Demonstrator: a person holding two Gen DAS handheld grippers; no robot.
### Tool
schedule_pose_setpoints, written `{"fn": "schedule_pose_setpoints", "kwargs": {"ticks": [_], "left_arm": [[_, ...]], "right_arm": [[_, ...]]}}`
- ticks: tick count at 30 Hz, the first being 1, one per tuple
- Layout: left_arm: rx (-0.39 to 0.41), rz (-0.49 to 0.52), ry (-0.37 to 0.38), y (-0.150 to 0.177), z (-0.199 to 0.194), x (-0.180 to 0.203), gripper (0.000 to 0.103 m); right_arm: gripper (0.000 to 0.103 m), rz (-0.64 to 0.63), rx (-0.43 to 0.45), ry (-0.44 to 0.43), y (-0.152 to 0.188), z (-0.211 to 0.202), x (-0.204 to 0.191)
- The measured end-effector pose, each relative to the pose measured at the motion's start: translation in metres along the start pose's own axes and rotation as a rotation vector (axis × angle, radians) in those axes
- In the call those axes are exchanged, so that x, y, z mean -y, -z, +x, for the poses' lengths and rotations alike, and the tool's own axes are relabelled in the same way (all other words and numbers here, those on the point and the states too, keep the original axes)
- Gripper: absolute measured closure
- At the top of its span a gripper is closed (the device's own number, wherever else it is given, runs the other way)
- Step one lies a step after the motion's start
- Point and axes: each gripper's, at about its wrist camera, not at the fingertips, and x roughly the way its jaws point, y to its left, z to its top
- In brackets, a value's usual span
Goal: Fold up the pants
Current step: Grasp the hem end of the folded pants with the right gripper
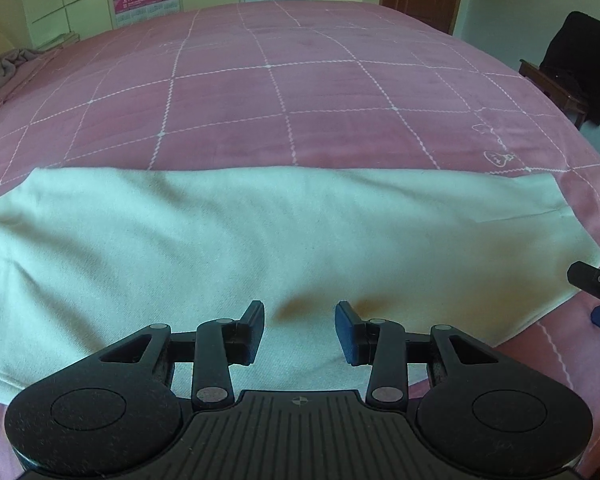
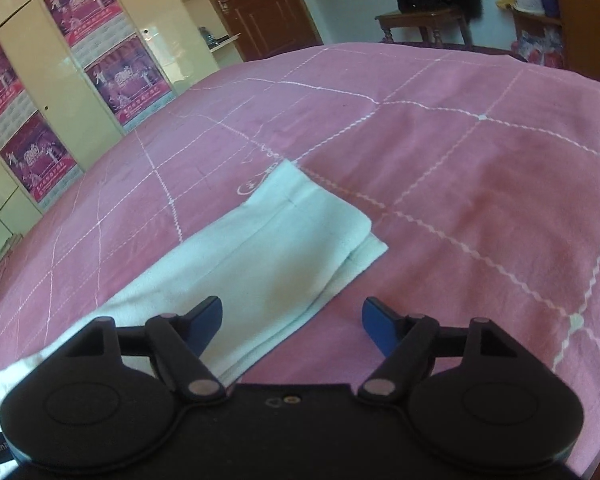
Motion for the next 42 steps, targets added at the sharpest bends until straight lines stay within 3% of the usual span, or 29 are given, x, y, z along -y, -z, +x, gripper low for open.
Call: {"fn": "schedule_pose_setpoints", "kwargs": {"ticks": [4,12,15,17,20,21,22,24,26,28,32,36,42], "left_arm": [[-0.004,0.014,0.018,-0.003,0.005,0.011,0.063],[-0.026,0.035,0.032,-0.001,0.019,0.022,0.063],[-0.043,0.048,0.03,-0.001,0.025,0.028,0.063],[-0.046,0.043,0.023,0.001,0.028,0.03,0.063],[-0.041,0.045,0.015,0.005,0.028,0.031,0.063],[-0.04,0.05,0.01,0.005,0.028,0.032,0.063],[-0.038,0.056,0.003,0.006,0.028,0.034,0.063],[-0.031,0.072,-0.015,0.008,0.028,0.038,0.063],[-0.026,0.085,-0.034,0.01,0.029,0.042,0.063],[-0.032,0.095,-0.038,0.009,0.029,0.043,0.063],[-0.041,0.086,-0.031,0.007,0.03,0.041,0.063],[-0.04,0.092,-0.026,0.007,0.029,0.04,0.063],[-0.068,-0.004,0.033,0.0,0.02,0.014,0.063]], "right_arm": [[0.038,0.08,-0.025,0.002,-0.004,0.005,0.013],[0.051,0.17,-0.028,-0.024,-0.009,0.017,0.027],[0.06,0.202,-0.029,-0.052,-0.015,0.027,0.033],[0.061,0.235,-0.056,-0.103,-0.021,0.037,0.035],[0.076,0.261,-0.096,-0.136,-0.023,0.048,0.036],[0.091,0.275,-0.106,-0.138,-0.024,0.05,0.037],[0.094,0.286,-0.116,-0.154,-0.024,0.05,0.038],[0.095,0.281,-0.085,-0.182,-0.028,0.039,0.035],[0.095,0.181,-0.051,-0.152,-0.03,0.031,0.023],[0.095,0.124,-0.093,-0.077,-0.027,0.042,0.019],[0.088,0.141,-0.108,-0.061,-0.031,0.046,0.015],[0.093,0.081,-0.115,-0.03,-0.035,0.05,0.006],[0.094,-0.094,-0.038,-0.026,-0.041,0.026,-0.034]]}}
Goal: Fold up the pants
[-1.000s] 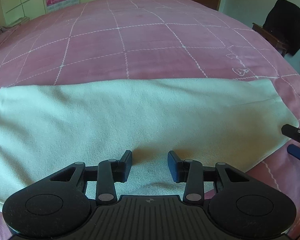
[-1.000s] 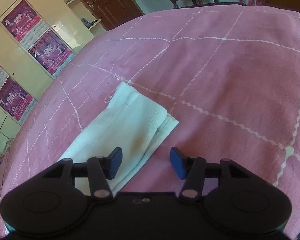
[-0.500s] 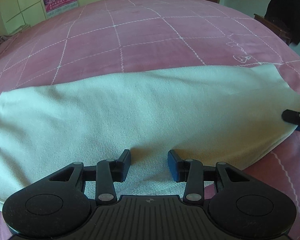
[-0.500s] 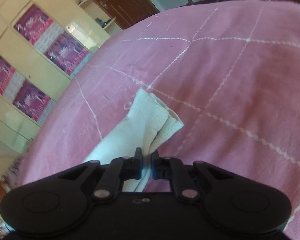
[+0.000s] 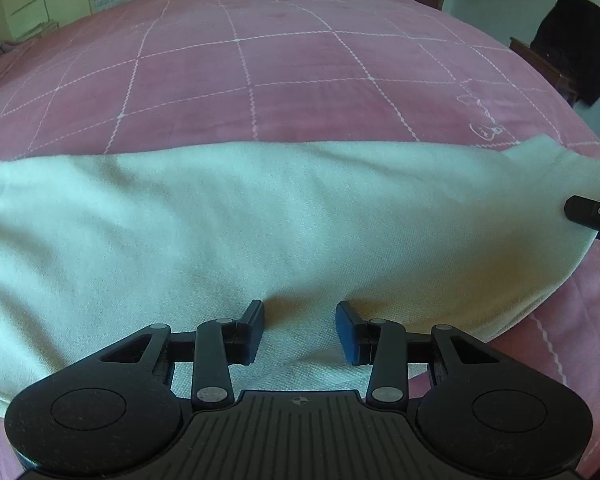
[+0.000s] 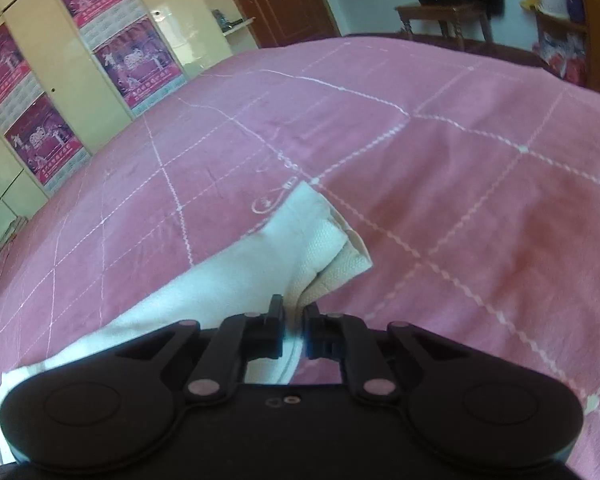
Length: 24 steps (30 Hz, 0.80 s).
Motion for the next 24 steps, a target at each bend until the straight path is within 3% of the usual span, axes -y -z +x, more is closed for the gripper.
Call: {"fn": "schedule_pose_setpoints", "kwargs": {"ticks": [4,9,14,17,20,21,23,24], "left_arm": [[0.022,-0.064,-0.003,0.003,-0.015,-0.033,0.063],[0.057,-0.18,-0.036,0.009,-0.036,-0.1,0.063],[0.062,-0.311,-0.129,0.022,-0.044,-0.181,0.063],[0.052,-0.369,-0.15,0.03,-0.045,-0.213,0.063],[0.024,-0.416,-0.096,0.035,-0.043,-0.225,0.063],[0.02,-0.428,-0.07,0.035,-0.042,-0.225,0.063],[0.008,-0.462,0.002,0.034,-0.039,-0.223,0.062],[-0.006,-0.485,0.035,0.034,-0.037,-0.222,0.062]], "right_arm": [[0.094,-0.106,0.039,-0.054,-0.004,-0.015,-0.043],[0.094,-0.22,0.041,-0.19,0.01,-0.03,-0.106],[0.094,-0.375,-0.04,-0.336,0.049,-0.029,-0.181],[0.092,-0.453,-0.131,-0.375,0.085,-0.017,-0.213],[0.079,-0.546,-0.258,-0.303,0.127,0.006,-0.228],[0.076,-0.575,-0.257,-0.294,0.133,0.008,-0.229],[0.053,-0.614,-0.238,-0.322,0.138,-0.005,-0.231],[0.033,-0.607,-0.249,-0.346,0.134,-0.008,-0.231]]}}
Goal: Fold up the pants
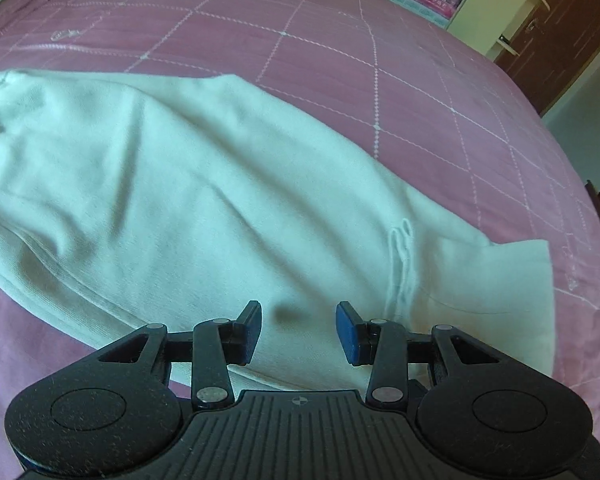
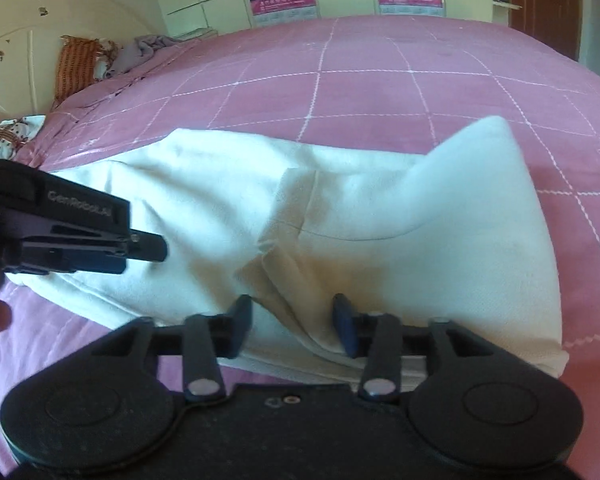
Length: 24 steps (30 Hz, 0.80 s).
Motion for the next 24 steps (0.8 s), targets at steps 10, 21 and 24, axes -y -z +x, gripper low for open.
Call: {"fn": "schedule_pose_setpoints", "kwargs": {"ticks": [10,21,24], "left_arm": [[-0.081,-0.072,0.145,0.017,0.018,0.031,0.038],[-0.081,-0.152,0.187,0.039,0.047,0.053,0.084],[-0.001,-0.113,0.197,0.032,0.023,0.057,0.085]], "right_arm": [[0.032,0.097,0.23,0.042,0.007,-0.074,0.05],[0.033,0.263,0.255,0.075,0.03,-0.078,0.094],[0.049,0.256,0.256,0.123,0.031,-0.079,0.099]]}}
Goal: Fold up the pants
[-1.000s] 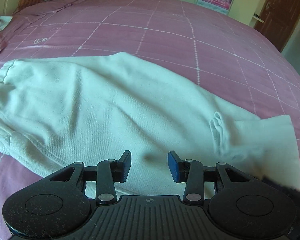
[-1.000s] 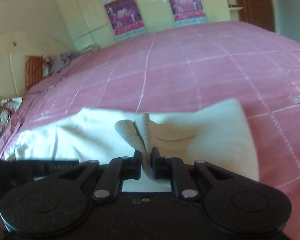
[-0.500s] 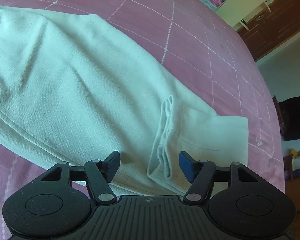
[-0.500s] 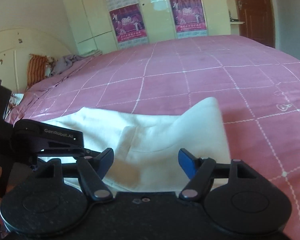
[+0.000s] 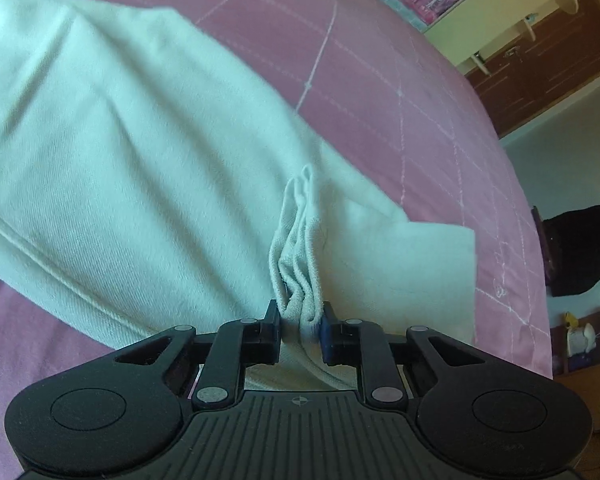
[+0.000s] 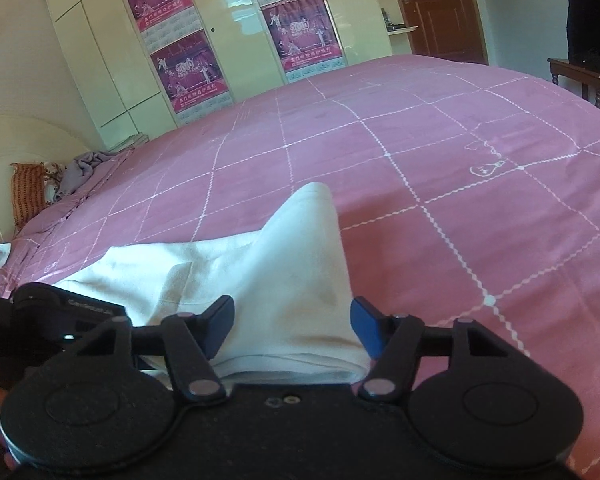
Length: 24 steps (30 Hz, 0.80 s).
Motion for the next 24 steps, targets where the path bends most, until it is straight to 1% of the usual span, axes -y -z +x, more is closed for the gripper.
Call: {"fn": "schedule_pose_setpoints", "kwargs": {"ticks": [1,2,3,5,6,7,8,10,12,13,15,16,18,20,21,23,24], "left_arm": [[0.03,0.02,0.015,-0.005,-0.011,0.003,0.085],[0.06,0.041,0.027,-0.011,-0.023,0.005,0.085],[0.088,0.061,0.032,-0.018,-0.033,0.005,0.085],[0.139,0.089,0.014,-0.03,-0.05,-0.001,0.085],[0.151,0.102,-0.002,-0.033,-0.054,-0.005,0.085],[0.151,0.124,-0.03,-0.035,-0.056,-0.013,0.085],[0.126,0.141,-0.058,-0.034,-0.052,-0.02,0.085],[0.047,0.156,-0.102,-0.029,-0.035,-0.037,0.085],[0.011,0.194,-0.168,-0.017,-0.019,-0.049,0.084],[0.015,0.2,-0.173,-0.011,-0.015,-0.055,0.084],[0.042,0.169,-0.177,-0.009,-0.018,-0.059,0.084],[0.063,0.151,-0.179,-0.012,-0.023,-0.058,0.084],[0.117,0.168,-0.167,-0.019,-0.034,-0.051,0.084],[0.123,0.202,-0.178,-0.026,-0.038,-0.046,0.084],[0.122,0.206,-0.182,-0.027,-0.037,-0.047,0.084],[0.102,0.203,-0.199,-0.018,-0.037,-0.054,0.084],[0.098,0.2,-0.21,-0.011,-0.035,-0.059,0.084]], "right_arm": [[0.06,-0.005,0.002,0.021,-0.002,0.001,0.001],[0.062,-0.011,0.0,0.042,-0.005,0.003,0.002],[0.062,-0.015,-0.004,0.053,-0.007,0.004,0.002],[0.062,-0.014,-0.002,0.057,-0.013,0.007,0.003],[0.062,-0.02,-0.005,0.059,-0.014,0.008,0.001],[0.063,-0.034,-0.01,0.056,-0.015,0.01,-0.002],[0.064,-0.051,-0.015,0.051,-0.015,0.012,-0.005],[0.07,-0.092,-0.039,0.047,-0.012,0.02,-0.018],[0.075,-0.13,-0.071,0.045,-0.008,0.031,-0.031],[0.076,-0.156,-0.088,0.051,-0.006,0.036,-0.039],[0.076,-0.212,-0.14,0.079,0.0,0.049,-0.049],[0.076,-0.247,-0.17,0.101,0.004,0.056,-0.053],[0.076,-0.291,-0.213,0.103,0.011,0.062,-0.056],[0.076,-0.309,-0.21,0.092,0.009,0.057,-0.059],[0.077,-0.285,-0.19,0.078,0.004,0.052,-0.06],[0.077,-0.238,-0.114,0.054,-0.006,0.04,-0.062],[0.077,-0.234,-0.085,0.051,-0.009,0.037,-0.065]]}}
